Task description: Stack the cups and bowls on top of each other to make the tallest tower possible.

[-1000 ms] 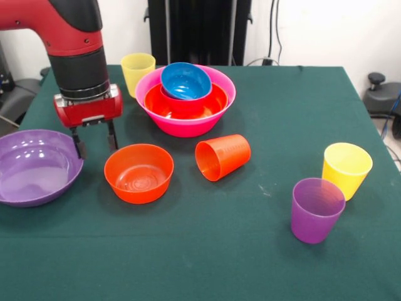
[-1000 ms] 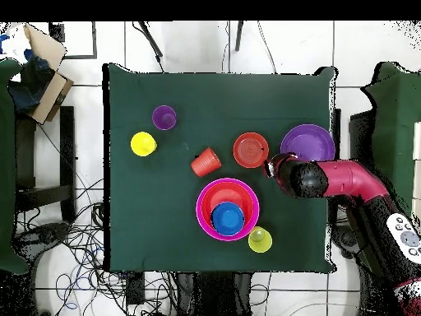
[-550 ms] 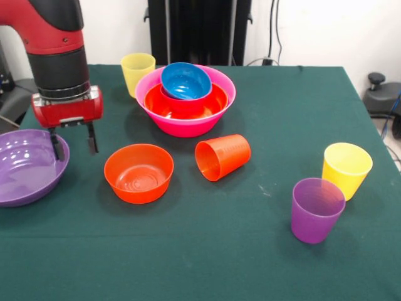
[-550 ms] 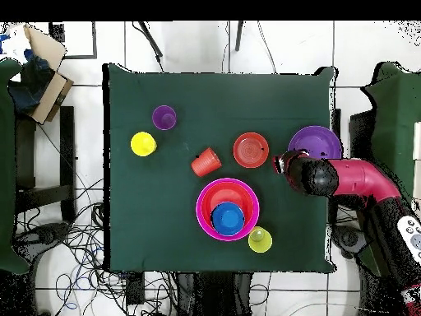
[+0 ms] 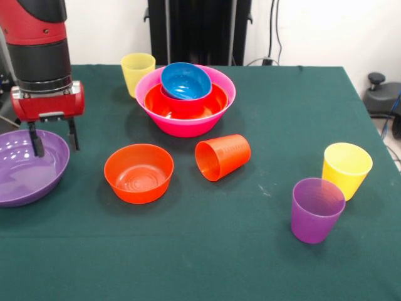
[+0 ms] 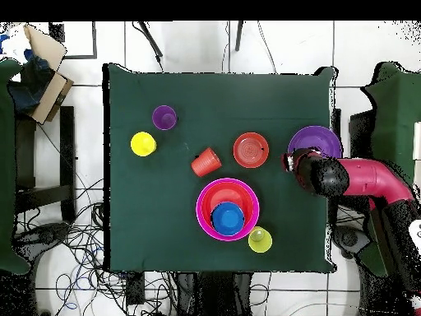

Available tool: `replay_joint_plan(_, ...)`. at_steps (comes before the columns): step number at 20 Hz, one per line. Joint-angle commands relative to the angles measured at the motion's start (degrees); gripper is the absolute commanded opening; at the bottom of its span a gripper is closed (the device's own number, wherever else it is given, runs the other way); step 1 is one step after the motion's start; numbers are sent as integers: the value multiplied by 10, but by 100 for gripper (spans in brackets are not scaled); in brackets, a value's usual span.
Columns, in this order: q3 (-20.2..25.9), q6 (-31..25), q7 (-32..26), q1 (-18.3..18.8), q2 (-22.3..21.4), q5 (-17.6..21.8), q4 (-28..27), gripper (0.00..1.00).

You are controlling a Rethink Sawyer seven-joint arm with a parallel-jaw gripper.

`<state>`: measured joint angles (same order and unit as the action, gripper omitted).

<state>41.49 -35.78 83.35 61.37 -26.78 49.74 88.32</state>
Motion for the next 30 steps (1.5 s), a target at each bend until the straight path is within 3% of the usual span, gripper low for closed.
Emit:
replay_joint_plan(1,-21,-24,-101,-15,4,26,-22,100)
replay_joint_plan(9,-22,-8,-138,-11,97,48,-85,100)
replay_joint_plan(13,-21,-2,-148,-12,121,53,-103,100)
replay_joint_plan(30,-22,5,-145,-15,129,57,-106,100)
